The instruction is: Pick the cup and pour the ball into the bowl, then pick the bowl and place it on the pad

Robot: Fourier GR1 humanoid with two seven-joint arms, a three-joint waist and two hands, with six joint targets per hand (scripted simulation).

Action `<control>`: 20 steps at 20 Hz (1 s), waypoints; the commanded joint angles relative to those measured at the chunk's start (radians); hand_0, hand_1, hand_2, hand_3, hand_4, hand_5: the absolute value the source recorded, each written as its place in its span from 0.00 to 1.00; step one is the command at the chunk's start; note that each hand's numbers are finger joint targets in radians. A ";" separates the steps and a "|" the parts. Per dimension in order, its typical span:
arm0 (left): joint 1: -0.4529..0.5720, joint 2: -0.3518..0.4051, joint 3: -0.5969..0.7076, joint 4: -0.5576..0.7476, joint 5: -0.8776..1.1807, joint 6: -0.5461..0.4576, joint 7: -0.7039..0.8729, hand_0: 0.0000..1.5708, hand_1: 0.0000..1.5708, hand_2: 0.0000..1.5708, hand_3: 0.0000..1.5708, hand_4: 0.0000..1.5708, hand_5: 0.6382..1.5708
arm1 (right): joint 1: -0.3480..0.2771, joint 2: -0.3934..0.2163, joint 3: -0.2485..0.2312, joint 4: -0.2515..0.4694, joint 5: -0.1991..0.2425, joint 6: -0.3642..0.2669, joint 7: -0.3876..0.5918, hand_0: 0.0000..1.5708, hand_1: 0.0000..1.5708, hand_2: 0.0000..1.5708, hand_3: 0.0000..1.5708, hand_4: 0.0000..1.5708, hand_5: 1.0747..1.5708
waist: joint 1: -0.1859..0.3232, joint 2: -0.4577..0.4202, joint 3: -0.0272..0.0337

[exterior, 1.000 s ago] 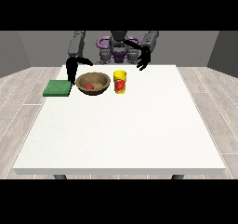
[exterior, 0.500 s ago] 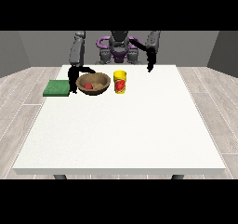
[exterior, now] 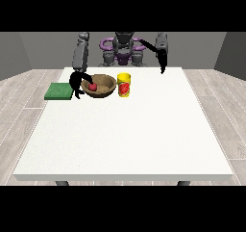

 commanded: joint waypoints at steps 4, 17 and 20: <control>0.067 0.009 0.027 0.051 0.024 -0.026 -0.021 0.00 0.00 0.00 0.00 0.00 0.10 | -0.017 -0.022 0.030 0.042 0.010 -0.075 0.247 1.00 1.00 1.00 0.52 0.56 0.95 | -0.017 -0.081 0.0278; 0.124 0.004 0.077 0.133 0.022 -0.034 -0.096 0.00 0.00 0.00 0.00 0.00 0.08 | -0.026 -0.206 0.019 -0.032 -0.016 -0.025 0.425 1.00 1.00 1.00 0.47 0.57 0.99 | -0.084 -0.130 0.0292; 0.092 0.011 0.106 0.187 0.002 -0.003 -0.104 0.00 0.00 0.00 0.00 0.00 0.08 | -0.030 -0.226 0.023 -0.058 -0.034 0.011 0.476 1.00 1.00 1.00 0.50 0.57 0.99 | -0.116 -0.122 0.0290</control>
